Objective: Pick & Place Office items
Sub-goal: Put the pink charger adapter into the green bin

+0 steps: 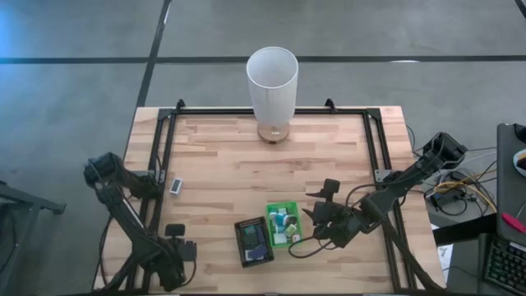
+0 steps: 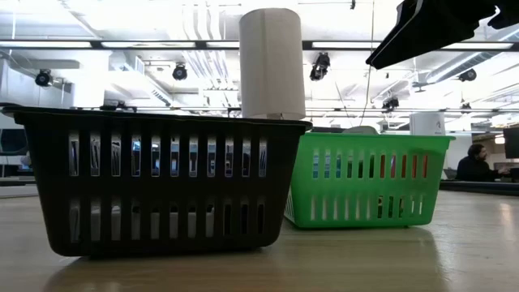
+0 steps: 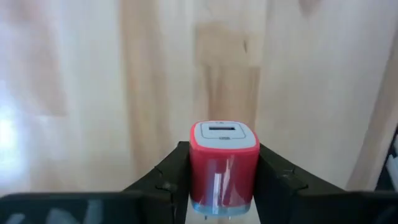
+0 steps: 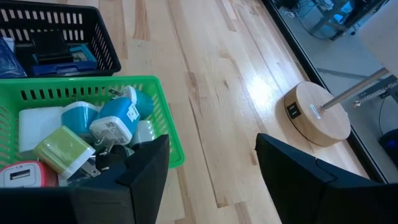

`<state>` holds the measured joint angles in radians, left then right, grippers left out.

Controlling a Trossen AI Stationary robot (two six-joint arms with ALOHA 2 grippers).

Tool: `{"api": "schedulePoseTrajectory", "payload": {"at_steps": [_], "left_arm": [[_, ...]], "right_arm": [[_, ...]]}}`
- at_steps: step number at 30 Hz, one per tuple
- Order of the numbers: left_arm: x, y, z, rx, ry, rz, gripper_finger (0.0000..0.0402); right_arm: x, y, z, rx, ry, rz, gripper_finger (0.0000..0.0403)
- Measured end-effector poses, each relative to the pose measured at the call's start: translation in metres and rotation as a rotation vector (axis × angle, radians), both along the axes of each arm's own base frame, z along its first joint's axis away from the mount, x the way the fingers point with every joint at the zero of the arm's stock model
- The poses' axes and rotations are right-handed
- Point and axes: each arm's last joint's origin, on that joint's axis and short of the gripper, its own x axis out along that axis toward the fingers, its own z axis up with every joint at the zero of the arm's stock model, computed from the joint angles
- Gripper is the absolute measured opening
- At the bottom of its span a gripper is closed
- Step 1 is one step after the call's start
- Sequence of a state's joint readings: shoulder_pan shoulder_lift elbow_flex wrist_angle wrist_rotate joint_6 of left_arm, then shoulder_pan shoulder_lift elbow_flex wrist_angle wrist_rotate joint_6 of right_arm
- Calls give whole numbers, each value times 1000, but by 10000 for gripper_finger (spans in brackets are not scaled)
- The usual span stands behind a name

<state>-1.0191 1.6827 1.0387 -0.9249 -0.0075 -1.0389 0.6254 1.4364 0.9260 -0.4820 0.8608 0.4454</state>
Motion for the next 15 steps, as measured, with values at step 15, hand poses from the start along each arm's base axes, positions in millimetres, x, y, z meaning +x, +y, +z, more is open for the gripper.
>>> {"api": "schedulePoseTrajectory", "payload": {"at_steps": [15], "left_arm": [[14,19,91,106,-665,111,130]], "right_arm": [[0,1,-1,35,17,21,233]]}}
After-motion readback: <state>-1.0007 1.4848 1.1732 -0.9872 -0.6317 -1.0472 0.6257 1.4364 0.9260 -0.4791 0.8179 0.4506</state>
